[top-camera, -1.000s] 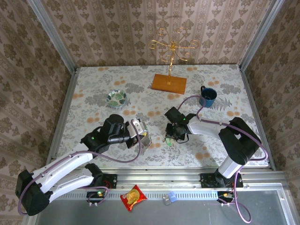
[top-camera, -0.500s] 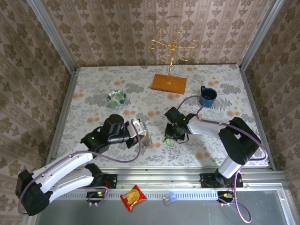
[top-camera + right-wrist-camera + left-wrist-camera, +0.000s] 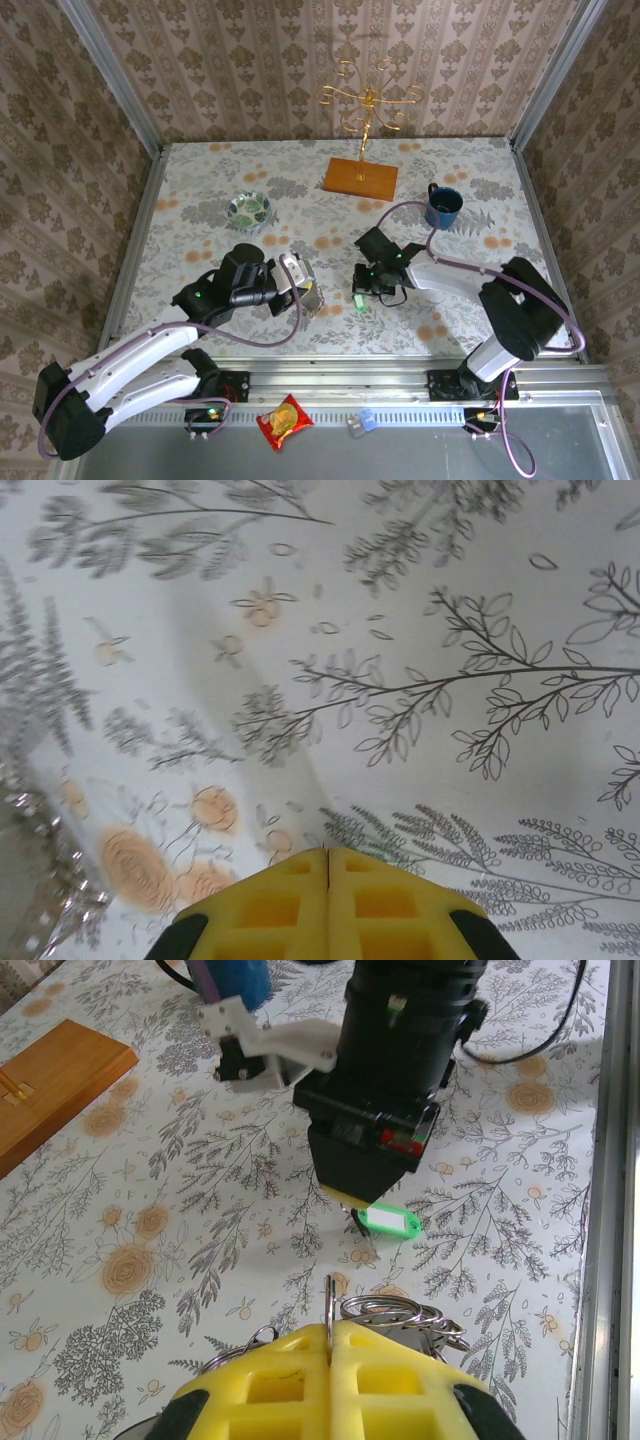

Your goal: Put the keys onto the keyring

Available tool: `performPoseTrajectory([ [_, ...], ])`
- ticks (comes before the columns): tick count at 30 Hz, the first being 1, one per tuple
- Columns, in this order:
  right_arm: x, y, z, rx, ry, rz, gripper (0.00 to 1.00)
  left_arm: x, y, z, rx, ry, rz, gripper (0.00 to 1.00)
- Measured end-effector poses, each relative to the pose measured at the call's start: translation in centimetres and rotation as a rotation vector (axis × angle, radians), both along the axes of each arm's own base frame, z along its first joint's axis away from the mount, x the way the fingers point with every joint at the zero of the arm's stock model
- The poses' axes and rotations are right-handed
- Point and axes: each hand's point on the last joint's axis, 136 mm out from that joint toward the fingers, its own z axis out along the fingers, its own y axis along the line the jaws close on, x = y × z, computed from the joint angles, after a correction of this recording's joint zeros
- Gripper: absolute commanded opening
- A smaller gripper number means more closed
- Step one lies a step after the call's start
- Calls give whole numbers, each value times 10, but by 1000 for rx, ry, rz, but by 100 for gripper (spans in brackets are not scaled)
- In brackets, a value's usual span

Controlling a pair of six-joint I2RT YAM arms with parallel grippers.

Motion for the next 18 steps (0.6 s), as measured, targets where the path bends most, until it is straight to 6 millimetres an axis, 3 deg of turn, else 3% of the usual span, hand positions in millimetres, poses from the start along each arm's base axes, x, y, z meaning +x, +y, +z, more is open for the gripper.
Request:
performPoseTrajectory([
  [18, -17, 9, 111, 131, -486, 414, 0, 7, -8, 16, -111, 54, 81, 0],
])
